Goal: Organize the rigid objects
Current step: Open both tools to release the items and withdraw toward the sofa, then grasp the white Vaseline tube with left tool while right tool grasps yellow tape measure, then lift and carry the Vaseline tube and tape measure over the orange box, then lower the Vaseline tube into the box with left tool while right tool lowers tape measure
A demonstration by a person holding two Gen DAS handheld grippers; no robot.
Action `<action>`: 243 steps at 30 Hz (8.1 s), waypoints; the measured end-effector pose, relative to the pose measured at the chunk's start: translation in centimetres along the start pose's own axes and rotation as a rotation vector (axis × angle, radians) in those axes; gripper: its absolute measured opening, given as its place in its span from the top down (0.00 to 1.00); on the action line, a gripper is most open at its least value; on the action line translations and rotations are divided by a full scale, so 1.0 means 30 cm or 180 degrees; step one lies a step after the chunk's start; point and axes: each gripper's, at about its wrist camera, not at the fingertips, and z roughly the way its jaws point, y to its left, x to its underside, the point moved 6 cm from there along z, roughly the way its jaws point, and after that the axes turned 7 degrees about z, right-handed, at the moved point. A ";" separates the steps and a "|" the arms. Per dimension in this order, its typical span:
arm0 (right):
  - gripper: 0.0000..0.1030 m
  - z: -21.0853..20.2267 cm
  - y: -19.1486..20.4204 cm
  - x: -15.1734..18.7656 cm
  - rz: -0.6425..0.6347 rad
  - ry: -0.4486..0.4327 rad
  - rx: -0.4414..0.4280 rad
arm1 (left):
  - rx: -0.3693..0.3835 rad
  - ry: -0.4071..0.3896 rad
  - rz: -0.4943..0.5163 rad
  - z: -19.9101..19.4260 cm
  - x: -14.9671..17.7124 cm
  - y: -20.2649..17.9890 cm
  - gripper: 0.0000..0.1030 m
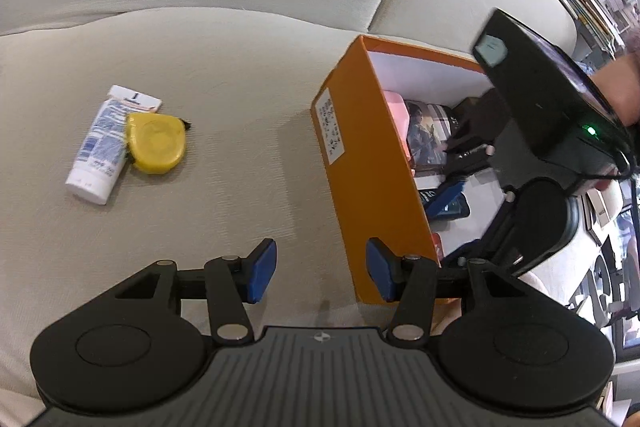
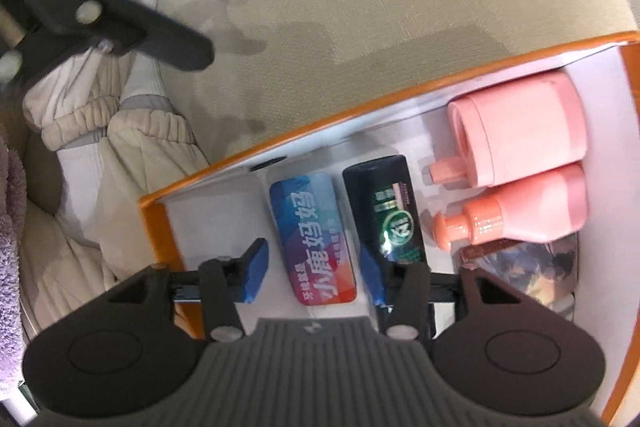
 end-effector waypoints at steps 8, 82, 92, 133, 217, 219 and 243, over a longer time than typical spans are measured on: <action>0.49 -0.082 0.070 0.039 0.0036 -0.0235 0.0414 | -0.0155 -0.0163 -0.0075 -0.092 0.019 0.059 0.41; 0.45 -0.094 -0.102 -0.609 0.2636 -0.2270 0.0372 | -0.0732 -0.0075 -0.0056 0.101 -0.026 0.562 0.54; 0.44 -0.071 -0.048 -0.600 0.2445 -0.2108 0.0676 | -0.0691 0.0321 -0.0111 0.032 0.122 0.519 0.54; 0.45 0.035 0.135 -0.425 0.0694 -0.1470 0.1124 | -0.0988 0.0292 -0.0068 0.093 0.138 0.461 0.48; 0.48 -0.164 -0.213 0.813 0.3205 -0.2293 0.1327 | 0.0745 0.1241 0.1996 0.587 -0.164 -0.679 0.49; 0.48 -0.159 -0.213 0.807 0.3165 -0.2265 0.1330 | 0.0726 0.1193 0.2069 0.582 -0.158 -0.681 0.48; 0.48 -0.127 -0.197 0.697 0.2734 -0.1779 0.1055 | 0.0470 0.0600 0.1168 0.368 -0.048 -0.567 0.43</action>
